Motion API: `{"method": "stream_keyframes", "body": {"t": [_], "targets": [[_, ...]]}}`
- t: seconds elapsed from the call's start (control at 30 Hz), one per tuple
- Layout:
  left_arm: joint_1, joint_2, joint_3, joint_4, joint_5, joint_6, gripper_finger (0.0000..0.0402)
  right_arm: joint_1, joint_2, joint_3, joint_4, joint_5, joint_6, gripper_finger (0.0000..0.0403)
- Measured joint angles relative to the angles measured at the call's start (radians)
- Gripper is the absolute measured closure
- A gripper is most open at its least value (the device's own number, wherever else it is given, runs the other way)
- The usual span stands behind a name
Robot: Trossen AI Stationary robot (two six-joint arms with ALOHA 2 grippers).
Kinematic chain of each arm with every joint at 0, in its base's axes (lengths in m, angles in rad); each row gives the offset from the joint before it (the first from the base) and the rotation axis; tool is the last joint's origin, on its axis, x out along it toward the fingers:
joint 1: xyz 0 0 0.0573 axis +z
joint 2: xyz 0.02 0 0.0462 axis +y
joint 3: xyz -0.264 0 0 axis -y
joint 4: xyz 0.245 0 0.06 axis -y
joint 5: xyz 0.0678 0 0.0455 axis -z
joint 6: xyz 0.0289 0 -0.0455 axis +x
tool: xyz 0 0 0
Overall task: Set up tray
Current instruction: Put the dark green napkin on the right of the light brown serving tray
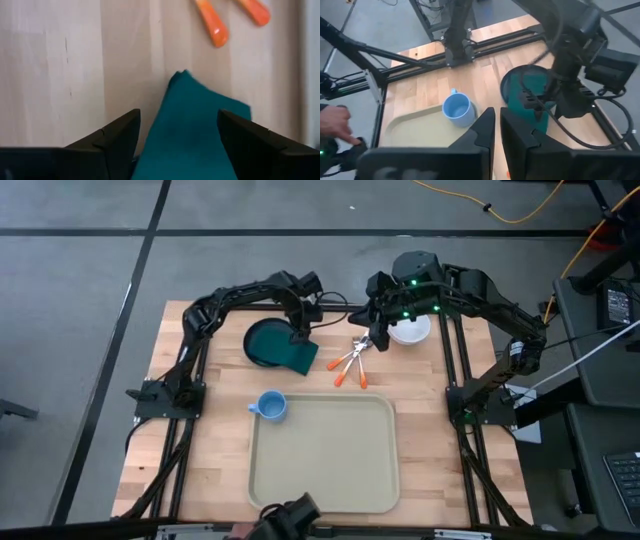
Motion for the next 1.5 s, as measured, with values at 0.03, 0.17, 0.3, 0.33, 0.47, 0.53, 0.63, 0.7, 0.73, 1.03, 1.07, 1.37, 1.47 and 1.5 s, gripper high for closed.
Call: {"method": "stream_keyframes", "body": {"t": [0.03,0.17,0.3,0.33,0.47,0.53,0.63,0.7,0.73,1.03,1.07,1.37,1.47,1.5], "targets": [[0.001,0.009,0.000,0.000,-0.004,0.000,0.0141,0.000,0.000,0.000,0.000,-0.003,-0.002,0.0368],[0.001,0.021,0.000,0.008,-0.040,0.015,0.0141,0.000,0.000,0.000,-0.002,-0.004,-0.002,0.0368],[0.005,0.021,0.000,0.033,-0.034,0.024,0.0141,0.000,0.000,0.000,-0.004,-0.004,-0.003,0.0368],[0.007,0.021,0.000,0.040,-0.035,0.025,0.0141,0.000,0.000,0.000,-0.004,-0.004,-0.003,0.0368],[0.014,0.024,0.000,0.039,-0.026,0.025,0.0141,0.000,0.000,0.000,-0.004,-0.004,-0.003,0.0368],[0.019,0.027,0.000,0.024,-0.022,0.025,0.0141,0.000,0.000,0.000,-0.004,-0.004,-0.003,0.0368],[0.021,0.027,0.000,0.006,0.006,0.024,0.0141,0.000,0.000,0.000,-0.004,-0.004,0.001,0.0368],[0.024,0.027,0.000,-0.004,0.028,0.013,0.0141,0.000,0.000,0.000,-0.004,-0.004,0.001,0.0368],[0.024,0.027,0.000,-0.005,0.030,0.010,0.0141,0.000,0.000,0.000,-0.004,-0.004,0.001,0.0368],[0.024,0.044,0.000,-0.027,0.033,0.013,0.0141,0.000,0.000,0.000,-0.004,-0.004,0.001,0.0368],[0.024,0.051,0.000,-0.031,0.032,0.011,0.0141,0.000,0.000,0.000,-0.004,-0.004,0.001,0.0368],[0.015,0.085,0.000,-0.074,0.030,0.025,0.0141,0.000,0.000,0.000,-0.004,-0.004,-0.003,0.0368],[0.016,0.085,0.000,-0.074,0.030,0.033,0.0141,0.000,0.000,0.000,-0.004,-0.004,-0.016,0.0368],[0.016,0.085,0.000,-0.077,0.030,0.034,0.0141,0.000,0.000,0.000,-0.004,-0.004,-0.018,0.0368]]}}
